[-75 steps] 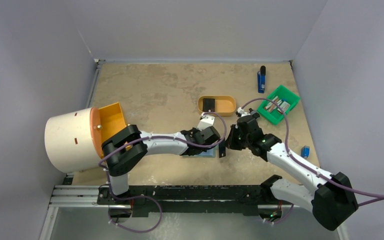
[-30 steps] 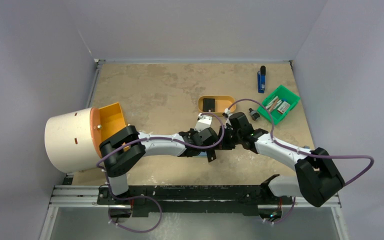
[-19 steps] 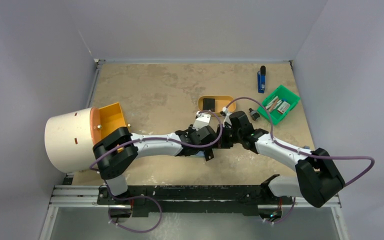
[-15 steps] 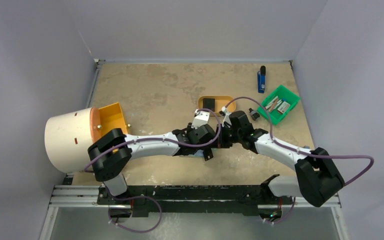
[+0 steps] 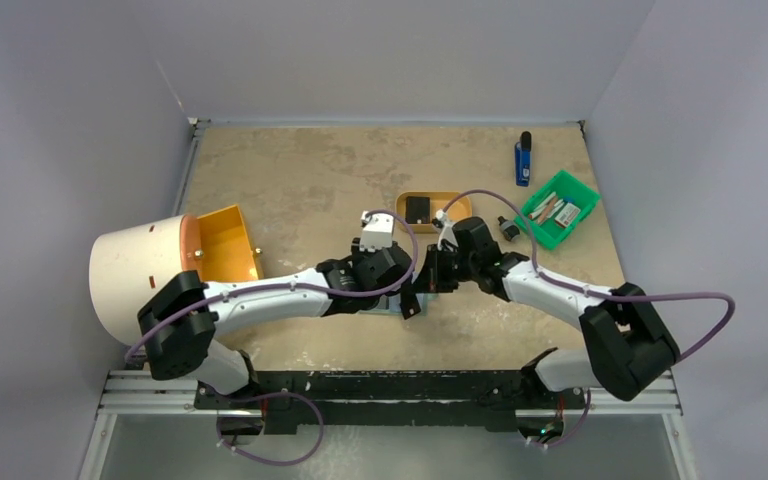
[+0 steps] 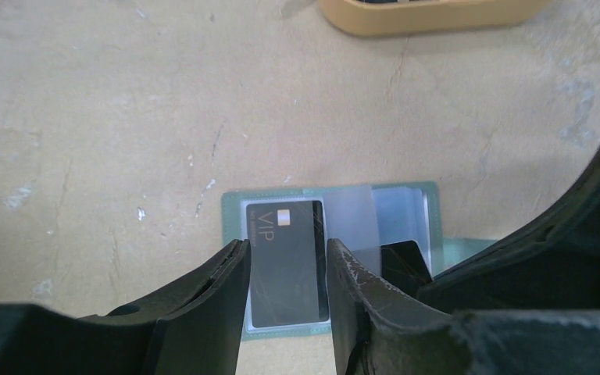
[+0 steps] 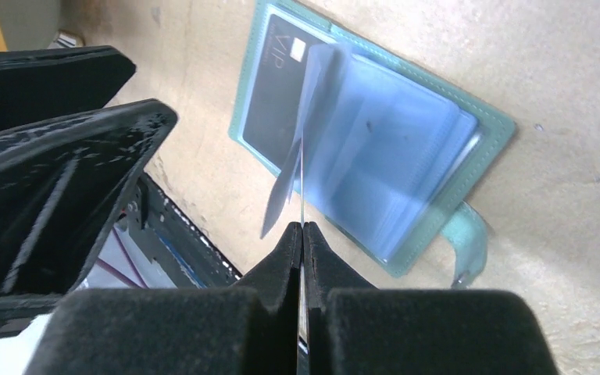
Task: Put the credit cards into the card holder
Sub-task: Turn over the card slot in the card holder.
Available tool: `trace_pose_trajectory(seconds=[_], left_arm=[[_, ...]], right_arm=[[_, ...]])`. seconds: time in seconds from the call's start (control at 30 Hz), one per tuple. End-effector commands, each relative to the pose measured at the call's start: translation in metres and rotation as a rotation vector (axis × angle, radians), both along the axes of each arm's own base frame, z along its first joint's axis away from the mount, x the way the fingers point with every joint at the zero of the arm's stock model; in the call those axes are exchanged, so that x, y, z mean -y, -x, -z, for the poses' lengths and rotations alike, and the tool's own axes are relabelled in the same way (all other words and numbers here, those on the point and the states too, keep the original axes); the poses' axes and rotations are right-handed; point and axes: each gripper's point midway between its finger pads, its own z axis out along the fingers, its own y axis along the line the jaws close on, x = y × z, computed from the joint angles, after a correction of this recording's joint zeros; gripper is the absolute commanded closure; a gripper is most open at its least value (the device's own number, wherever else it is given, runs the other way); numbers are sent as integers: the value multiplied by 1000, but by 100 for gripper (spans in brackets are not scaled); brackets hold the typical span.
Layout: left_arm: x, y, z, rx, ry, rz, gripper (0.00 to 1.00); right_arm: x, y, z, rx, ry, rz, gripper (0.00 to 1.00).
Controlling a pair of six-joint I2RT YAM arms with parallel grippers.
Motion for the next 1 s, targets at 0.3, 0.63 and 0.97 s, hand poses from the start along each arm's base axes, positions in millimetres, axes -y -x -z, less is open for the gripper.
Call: trace_pose_trajectory(seconds=[0.3, 0.63, 0.97], left_arm=[[-11, -7, -39, 94, 90, -64, 61], [16, -4, -18, 32, 134, 26, 66], [-3, -16, 32, -67, 68, -21, 80]], right_arm=[[-29, -21, -20, 60, -54, -50, 100], [-36, -23, -9, 35, -42, -71, 100], [-20, -23, 0, 29, 46, -4, 100]])
